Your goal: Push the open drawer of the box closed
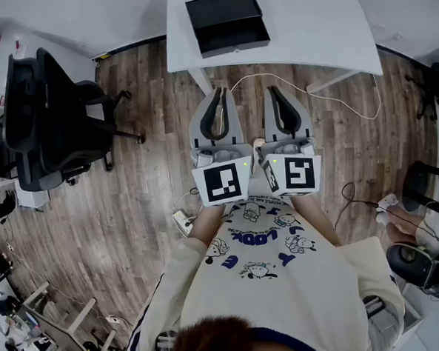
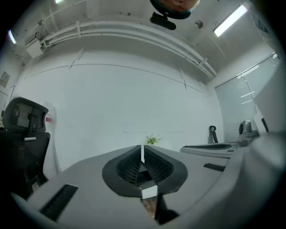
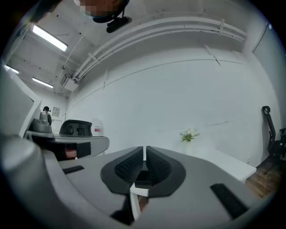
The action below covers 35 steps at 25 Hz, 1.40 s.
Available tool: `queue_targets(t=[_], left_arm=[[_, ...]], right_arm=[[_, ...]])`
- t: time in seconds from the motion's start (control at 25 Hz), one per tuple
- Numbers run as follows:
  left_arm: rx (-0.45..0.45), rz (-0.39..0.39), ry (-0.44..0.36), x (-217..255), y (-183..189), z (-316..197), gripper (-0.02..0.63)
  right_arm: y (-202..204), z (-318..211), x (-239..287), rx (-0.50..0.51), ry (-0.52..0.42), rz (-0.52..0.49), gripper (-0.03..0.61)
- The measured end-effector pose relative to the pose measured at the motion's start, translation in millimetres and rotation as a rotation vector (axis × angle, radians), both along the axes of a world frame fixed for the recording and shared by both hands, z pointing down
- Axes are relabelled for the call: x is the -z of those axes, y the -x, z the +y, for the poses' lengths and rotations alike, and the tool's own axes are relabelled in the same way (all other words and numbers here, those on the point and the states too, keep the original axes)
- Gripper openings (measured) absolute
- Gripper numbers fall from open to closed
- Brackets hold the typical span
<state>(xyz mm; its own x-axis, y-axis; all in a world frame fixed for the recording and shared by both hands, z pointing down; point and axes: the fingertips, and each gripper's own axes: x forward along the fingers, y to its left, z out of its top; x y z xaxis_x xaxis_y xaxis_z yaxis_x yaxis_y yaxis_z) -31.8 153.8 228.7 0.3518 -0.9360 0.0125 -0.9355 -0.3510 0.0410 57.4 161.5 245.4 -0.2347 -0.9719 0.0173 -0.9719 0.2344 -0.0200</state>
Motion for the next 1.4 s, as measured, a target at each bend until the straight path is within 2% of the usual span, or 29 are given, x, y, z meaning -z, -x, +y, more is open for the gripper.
queue_targets(t=[0.48,0.8,1.4], left_arm=[[-0.003,-0.005,0.002,-2,-8,-12,0.026],[0.033,-0.009,0.029,-13,-16,-26,0.026],[0.174,-0.035,0.057,-33,-55,-54,0.026]], right_arm=[[-5,-13,-3,0.006,0.013,-0.011,0.040],[-20,-29,-16,0.001,0.055,-0.034,0.041],[-48,-69,-33,0.174,0.082,-0.027,0.041]])
